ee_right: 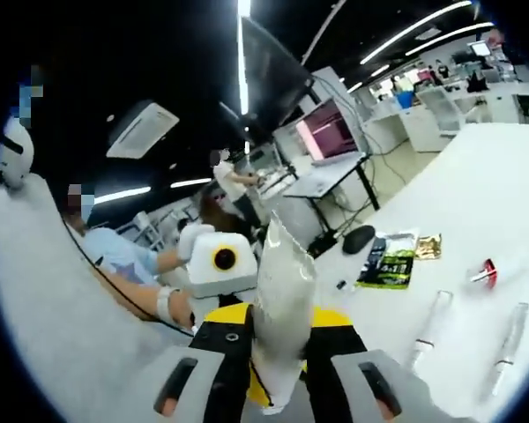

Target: Arrange the skincare products in the storage area until every visible bottle or jar stands upright without overlapping.

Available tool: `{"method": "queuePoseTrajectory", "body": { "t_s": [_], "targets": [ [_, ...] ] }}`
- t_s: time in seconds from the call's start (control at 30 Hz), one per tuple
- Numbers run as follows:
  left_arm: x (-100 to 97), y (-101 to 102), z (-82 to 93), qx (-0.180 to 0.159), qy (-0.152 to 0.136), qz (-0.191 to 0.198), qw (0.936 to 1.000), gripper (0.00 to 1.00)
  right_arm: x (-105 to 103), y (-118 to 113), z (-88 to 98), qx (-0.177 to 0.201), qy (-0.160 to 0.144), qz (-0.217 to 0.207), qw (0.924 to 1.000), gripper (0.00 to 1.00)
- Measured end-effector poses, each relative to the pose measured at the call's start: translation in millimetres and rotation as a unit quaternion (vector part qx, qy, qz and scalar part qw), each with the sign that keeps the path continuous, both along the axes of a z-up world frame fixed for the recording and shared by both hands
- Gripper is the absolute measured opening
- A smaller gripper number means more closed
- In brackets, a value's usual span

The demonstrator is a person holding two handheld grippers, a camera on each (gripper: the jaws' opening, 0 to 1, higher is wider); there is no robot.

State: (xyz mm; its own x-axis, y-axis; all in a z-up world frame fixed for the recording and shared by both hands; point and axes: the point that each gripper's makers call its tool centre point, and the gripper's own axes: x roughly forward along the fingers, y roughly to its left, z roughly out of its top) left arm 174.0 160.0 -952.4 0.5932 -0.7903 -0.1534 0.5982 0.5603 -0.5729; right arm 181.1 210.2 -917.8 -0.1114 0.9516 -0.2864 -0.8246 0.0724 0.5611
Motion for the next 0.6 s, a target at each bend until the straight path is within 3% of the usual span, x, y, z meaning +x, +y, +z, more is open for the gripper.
{"method": "queuePoseTrajectory", "body": {
  "t_s": [0.13, 0.2, 0.3, 0.37, 0.5, 0.6],
  "targets": [
    [9.5, 15, -14.0, 0.051, 0.013, 0.047, 0.9975, 0.14, 14, 7, -14.8, -0.036, -0.015, -0.057, 0.9976, 0.23],
    [13.7, 23, -23.9, 0.092, 0.014, 0.068, 0.9933, 0.14, 19, 8, -23.9, -0.053, -0.010, -0.075, 0.9957, 0.25],
    [17.2, 32, -40.4, 0.172, 0.017, 0.092, 0.9806, 0.14, 23, 7, -39.6, -0.085, 0.028, -0.113, 0.9895, 0.27],
    [18.8, 35, -45.0, 0.197, 0.018, 0.104, 0.9747, 0.14, 24, 7, -43.0, -0.084, 0.048, -0.131, 0.9867, 0.28],
    [19.3, 41, -56.6, 0.247, 0.027, 0.112, 0.9623, 0.15, 27, 7, -55.3, -0.077, 0.116, -0.183, 0.9732, 0.29],
    [17.5, 41, -65.5, 0.279, 0.036, 0.108, 0.9534, 0.15, 29, 8, -64.4, -0.080, 0.135, -0.208, 0.9655, 0.31]
  ]
}}
